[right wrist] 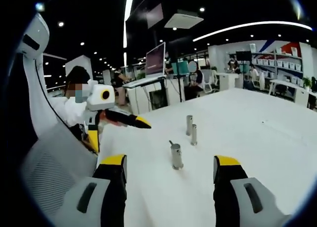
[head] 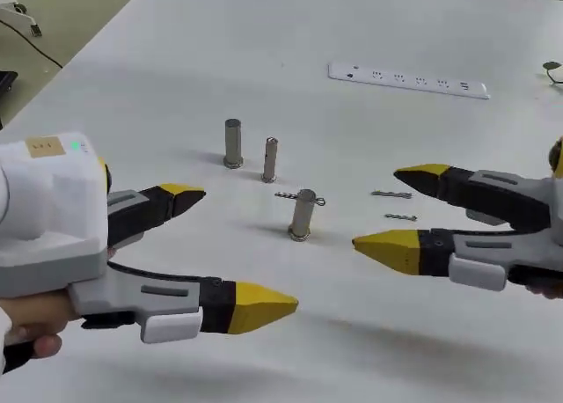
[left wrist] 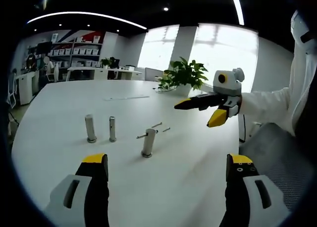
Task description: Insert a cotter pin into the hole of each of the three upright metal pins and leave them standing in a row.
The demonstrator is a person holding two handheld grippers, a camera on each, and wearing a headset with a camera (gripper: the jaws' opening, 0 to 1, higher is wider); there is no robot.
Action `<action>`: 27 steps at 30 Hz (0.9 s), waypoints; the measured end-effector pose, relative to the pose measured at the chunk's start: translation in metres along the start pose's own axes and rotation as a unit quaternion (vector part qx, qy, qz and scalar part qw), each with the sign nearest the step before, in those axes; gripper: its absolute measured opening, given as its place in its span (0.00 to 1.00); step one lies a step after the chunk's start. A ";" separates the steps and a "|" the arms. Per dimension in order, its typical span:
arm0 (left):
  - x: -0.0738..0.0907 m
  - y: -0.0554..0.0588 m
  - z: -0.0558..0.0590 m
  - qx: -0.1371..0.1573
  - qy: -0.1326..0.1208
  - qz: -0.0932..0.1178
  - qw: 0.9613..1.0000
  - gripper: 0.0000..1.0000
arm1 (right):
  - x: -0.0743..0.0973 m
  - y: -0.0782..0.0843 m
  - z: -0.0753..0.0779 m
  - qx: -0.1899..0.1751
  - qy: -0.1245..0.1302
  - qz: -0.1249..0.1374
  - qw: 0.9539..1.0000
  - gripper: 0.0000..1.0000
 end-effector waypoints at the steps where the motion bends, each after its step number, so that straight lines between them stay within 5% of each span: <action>1: 0.000 0.000 0.001 0.001 0.000 0.001 1.000 0.99 | 0.006 0.002 0.000 -0.007 0.006 0.001 1.000 0.71; 15: 0.009 -0.005 0.003 0.004 -0.007 0.013 1.000 0.99 | 0.045 0.021 0.004 -0.022 0.078 -0.025 0.996 0.90; 27: 0.016 -0.008 -0.006 0.009 -0.019 0.016 1.000 0.99 | 0.051 0.033 0.001 -0.017 0.092 -0.052 0.994 0.98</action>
Point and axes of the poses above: the centre of the closed fingertips' face, and the gripper's own axes: x roughly backward along the fingers, z roughly to its right, y roughly out of its underside, the point moved 4 cm from there along x, roughly backward along the fingers, and after that the axes turned 1 degree about -x, right-handed, at the moved point
